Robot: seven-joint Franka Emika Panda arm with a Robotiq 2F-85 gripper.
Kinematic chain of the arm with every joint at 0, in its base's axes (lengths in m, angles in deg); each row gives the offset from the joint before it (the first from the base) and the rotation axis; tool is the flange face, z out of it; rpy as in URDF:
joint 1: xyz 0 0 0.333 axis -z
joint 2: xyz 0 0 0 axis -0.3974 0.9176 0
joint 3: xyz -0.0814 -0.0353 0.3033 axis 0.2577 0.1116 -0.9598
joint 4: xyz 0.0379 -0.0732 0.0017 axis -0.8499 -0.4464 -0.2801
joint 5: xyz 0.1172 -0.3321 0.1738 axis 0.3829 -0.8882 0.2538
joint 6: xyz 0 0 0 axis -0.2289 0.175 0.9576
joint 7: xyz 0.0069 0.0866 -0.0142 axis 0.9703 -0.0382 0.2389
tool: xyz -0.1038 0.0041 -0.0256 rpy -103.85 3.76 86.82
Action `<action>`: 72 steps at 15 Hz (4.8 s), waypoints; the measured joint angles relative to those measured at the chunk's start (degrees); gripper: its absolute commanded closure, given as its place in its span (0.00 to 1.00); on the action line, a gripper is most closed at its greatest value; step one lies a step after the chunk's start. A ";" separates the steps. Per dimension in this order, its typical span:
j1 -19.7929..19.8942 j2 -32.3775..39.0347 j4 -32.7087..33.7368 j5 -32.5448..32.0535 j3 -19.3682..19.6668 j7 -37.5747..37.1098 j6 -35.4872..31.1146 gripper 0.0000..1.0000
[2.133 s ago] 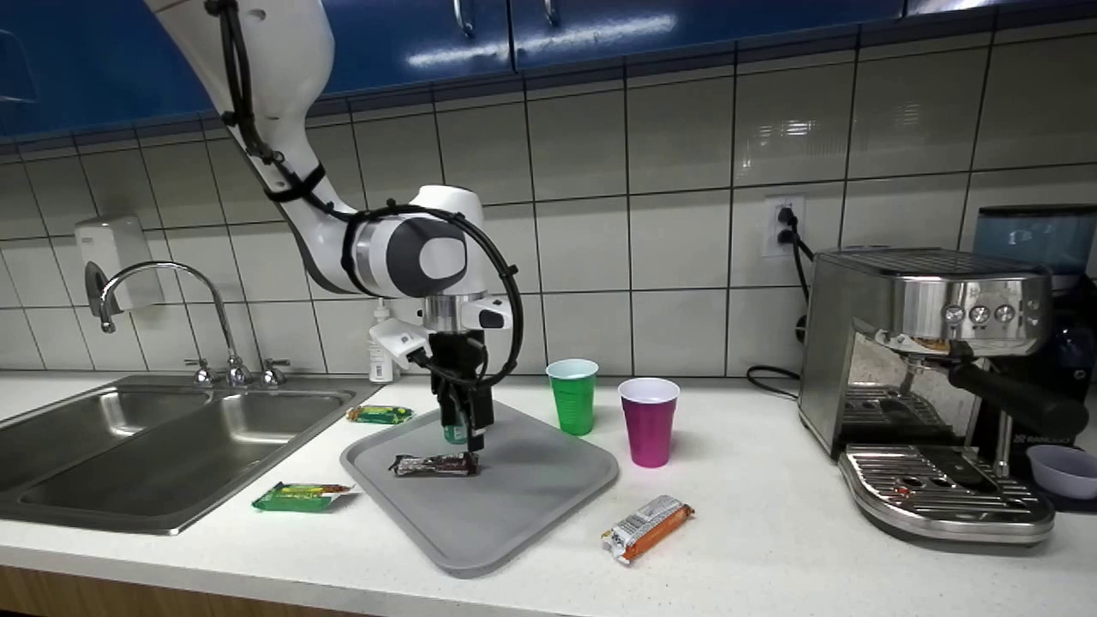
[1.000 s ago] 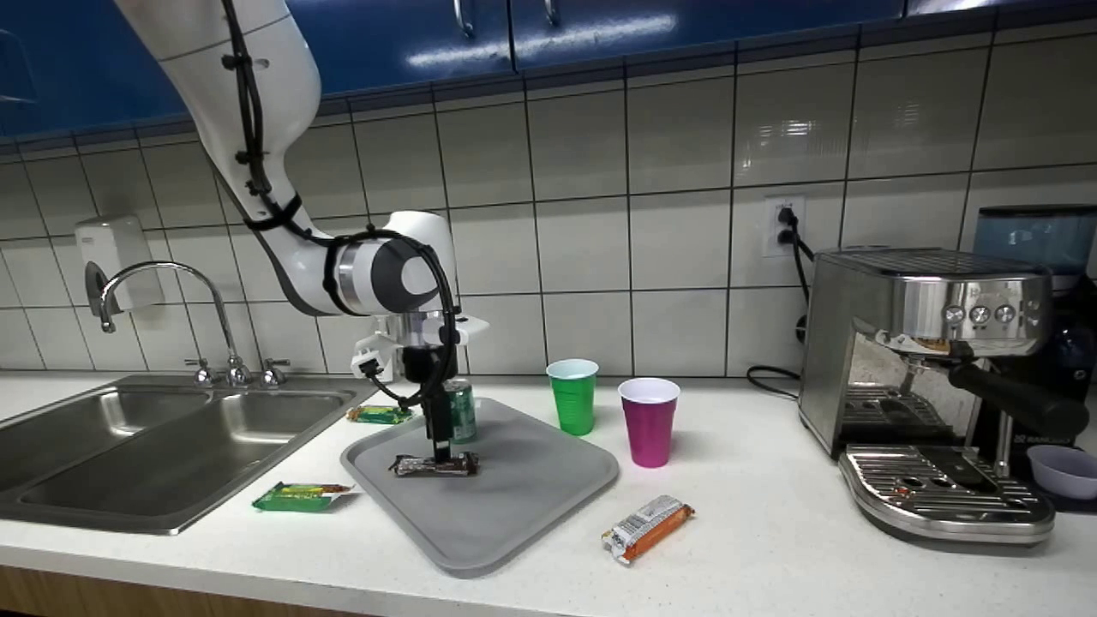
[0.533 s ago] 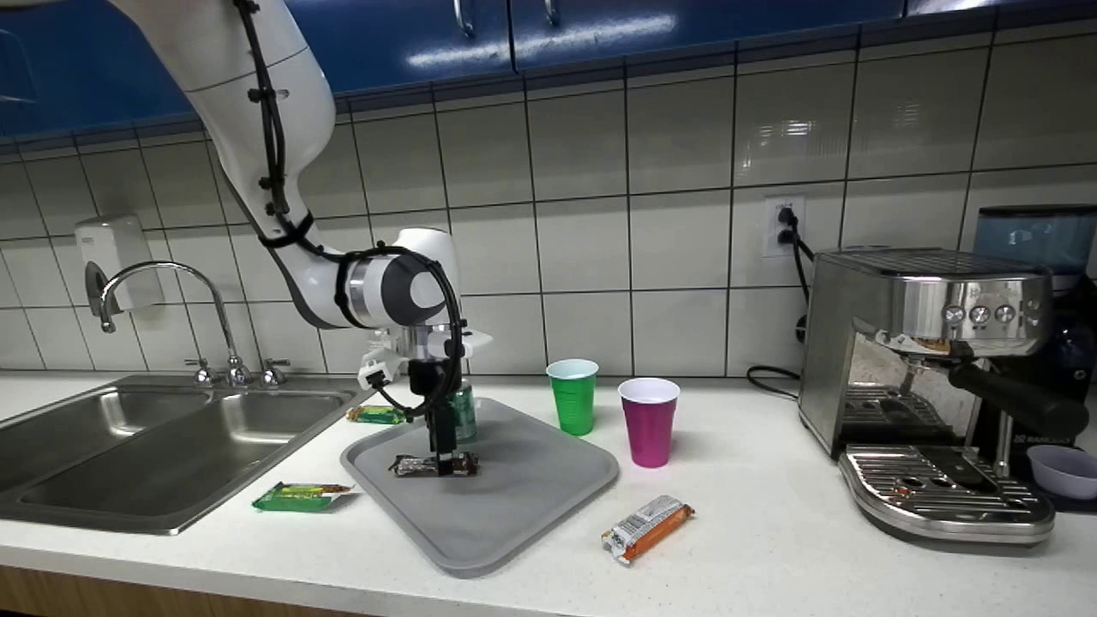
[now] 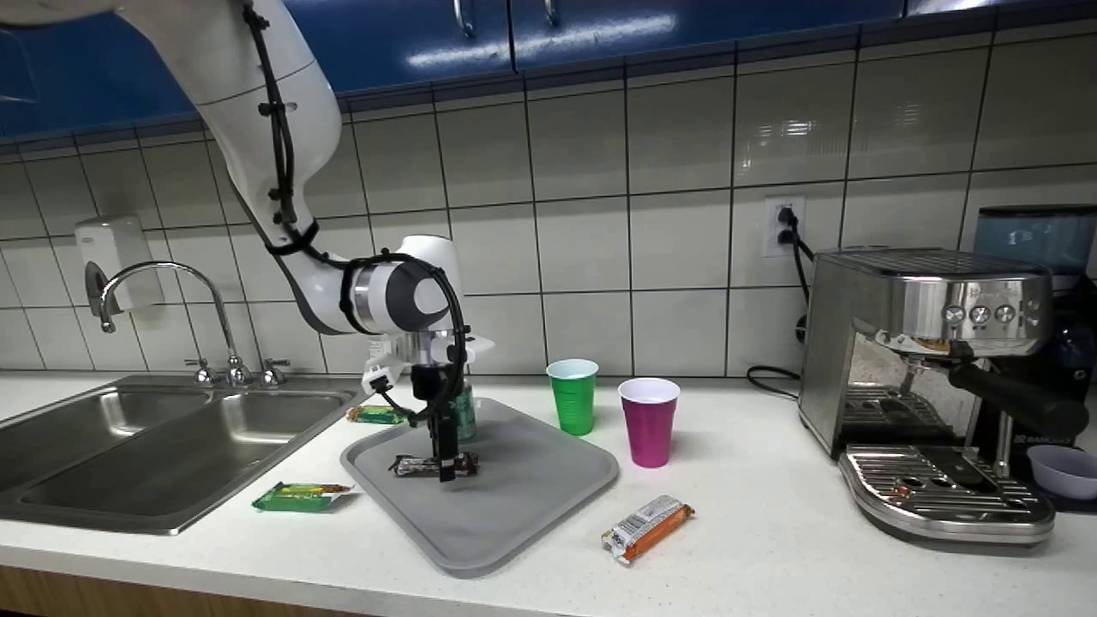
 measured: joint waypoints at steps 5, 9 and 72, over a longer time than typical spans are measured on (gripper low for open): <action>0.00 0.00 0.26 0.00 0.07 0.00 0.00 0.88; 0.00 -0.10 0.27 0.00 0.15 0.00 0.00 0.97; -9.90 3.72 9.71 -4.78 -11.90 15.21 -3.94 0.96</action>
